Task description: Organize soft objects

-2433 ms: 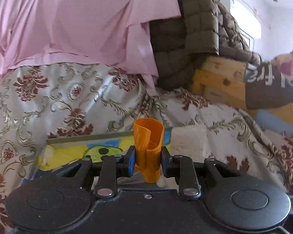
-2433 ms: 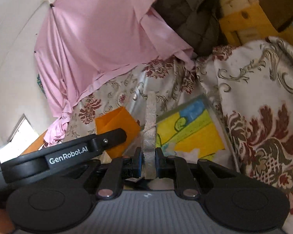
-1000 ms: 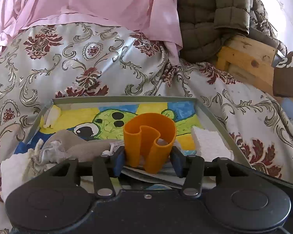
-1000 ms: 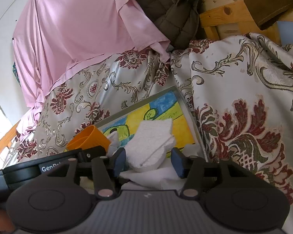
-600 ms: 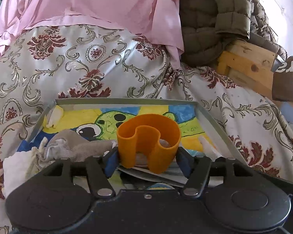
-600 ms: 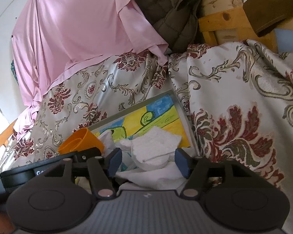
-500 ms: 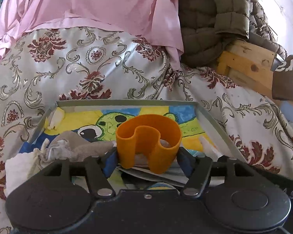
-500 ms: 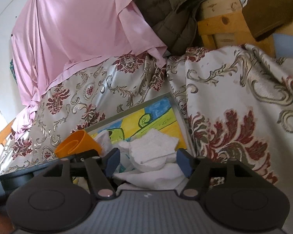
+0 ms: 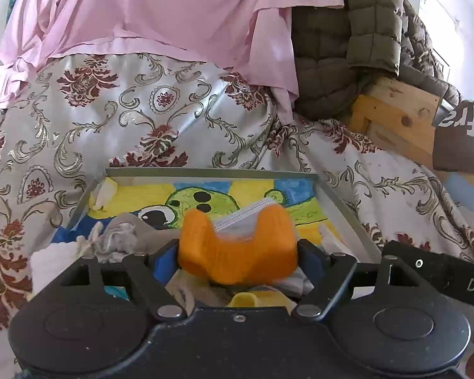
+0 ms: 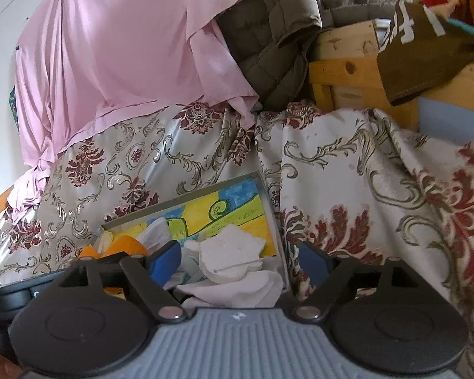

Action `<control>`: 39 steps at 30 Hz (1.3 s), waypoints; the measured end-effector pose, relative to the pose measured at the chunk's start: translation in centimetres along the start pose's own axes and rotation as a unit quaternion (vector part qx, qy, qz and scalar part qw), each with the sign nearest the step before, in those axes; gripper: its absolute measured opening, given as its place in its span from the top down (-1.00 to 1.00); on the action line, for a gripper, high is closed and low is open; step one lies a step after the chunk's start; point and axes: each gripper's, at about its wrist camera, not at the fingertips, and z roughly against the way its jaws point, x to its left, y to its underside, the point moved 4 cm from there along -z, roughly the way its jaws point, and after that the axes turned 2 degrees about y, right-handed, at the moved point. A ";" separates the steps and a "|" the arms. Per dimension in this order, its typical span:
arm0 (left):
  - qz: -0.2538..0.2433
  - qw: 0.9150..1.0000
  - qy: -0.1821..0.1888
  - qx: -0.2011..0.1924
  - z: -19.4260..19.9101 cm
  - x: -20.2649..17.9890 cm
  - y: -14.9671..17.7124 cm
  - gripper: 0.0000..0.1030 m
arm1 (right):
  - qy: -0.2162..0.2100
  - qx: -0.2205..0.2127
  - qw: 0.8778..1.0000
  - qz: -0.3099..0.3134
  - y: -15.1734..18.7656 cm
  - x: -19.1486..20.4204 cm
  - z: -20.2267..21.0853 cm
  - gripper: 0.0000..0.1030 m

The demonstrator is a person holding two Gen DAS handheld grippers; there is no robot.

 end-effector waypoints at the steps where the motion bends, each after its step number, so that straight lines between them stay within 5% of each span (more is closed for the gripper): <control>1: 0.002 1.000 0.001 -0.001 0.4 0.0 0.0 -0.58 | 0.003 -0.001 1.000 0.003 -0.1 0.1 0.4 -0.71; 17: 0.006 0.999 -0.001 -0.054 8.7 0.5 0.3 -0.74 | 0.015 -0.032 0.998 0.044 -0.3 1.6 7.0 -0.93; 39: -0.012 0.994 -0.022 -0.107 22.3 1.6 5.1 -0.98 | 0.000 -0.054 0.997 0.050 4.7 4.0 17.6 -0.99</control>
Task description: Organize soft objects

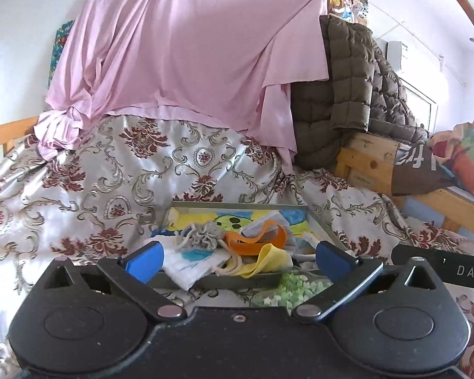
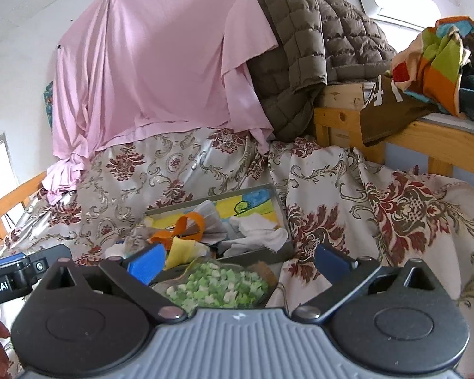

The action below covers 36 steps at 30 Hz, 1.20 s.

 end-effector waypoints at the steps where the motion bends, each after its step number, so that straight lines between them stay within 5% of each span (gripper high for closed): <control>1: -0.001 1.000 -0.001 -0.003 0.7 0.1 0.2 -0.98 | 0.000 -0.003 1.000 0.001 0.2 0.1 0.5 -0.99; 19: 0.006 1.000 -0.023 -0.011 7.8 1.3 2.5 -0.98 | -0.032 -0.068 0.997 0.008 3.3 2.2 7.7 -0.99; 36: 0.001 0.999 -0.053 0.000 11.3 3.2 5.6 -0.98 | 0.006 -0.053 0.998 0.028 7.8 3.7 10.5 -0.99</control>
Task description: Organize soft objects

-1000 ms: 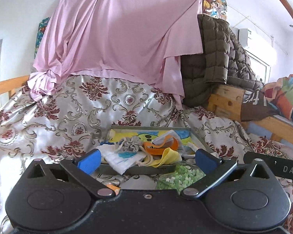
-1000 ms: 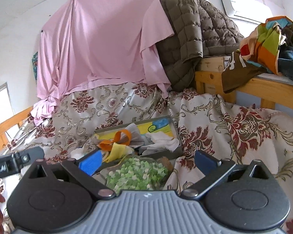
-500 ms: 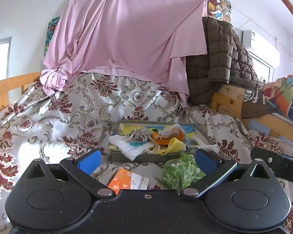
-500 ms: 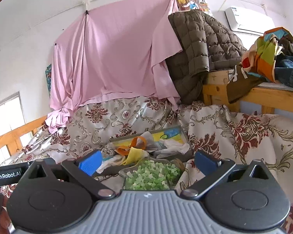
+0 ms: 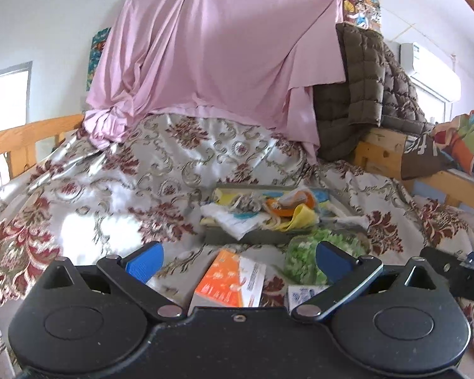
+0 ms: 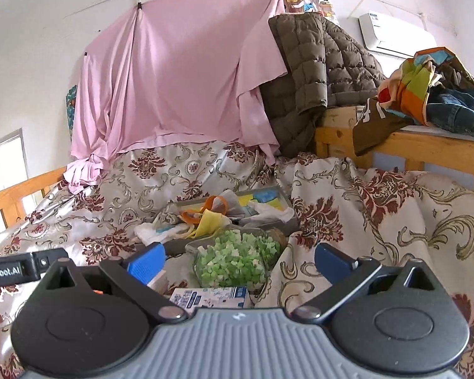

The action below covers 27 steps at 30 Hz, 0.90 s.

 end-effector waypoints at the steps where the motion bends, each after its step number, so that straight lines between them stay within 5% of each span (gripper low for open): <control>1: 0.001 1.000 -0.004 0.005 0.1 0.2 0.3 -0.98 | 0.001 0.005 1.000 0.001 0.3 0.2 0.1 -0.99; 13: 0.007 0.998 -0.035 0.045 0.9 2.5 4.3 -0.98 | -0.012 0.066 0.997 0.034 3.0 2.6 0.5 -0.99; 27: 0.004 0.998 -0.040 0.052 0.9 2.9 5.2 -0.98 | -0.006 0.081 0.996 0.039 3.5 2.8 0.3 -0.99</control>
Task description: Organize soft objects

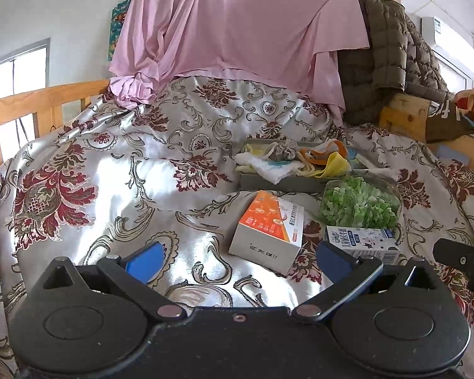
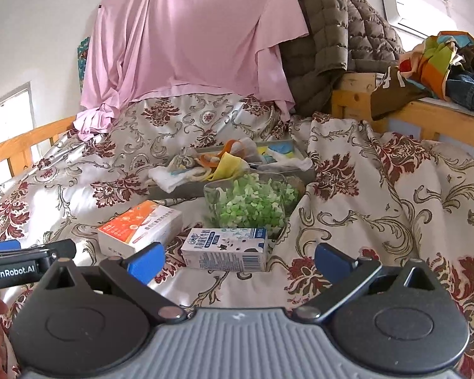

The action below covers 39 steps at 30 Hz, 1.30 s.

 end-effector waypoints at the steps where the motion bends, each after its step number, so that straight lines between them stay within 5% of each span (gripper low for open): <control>1: 0.000 1.000 0.000 0.001 0.0 0.0 0.0 -0.98 | 0.001 0.000 1.000 -0.001 0.0 0.0 0.0 -0.99; 39: -0.006 1.000 -0.002 0.005 0.3 -0.2 0.3 -0.98 | 0.003 0.012 1.000 0.003 0.2 0.0 -0.4 -0.99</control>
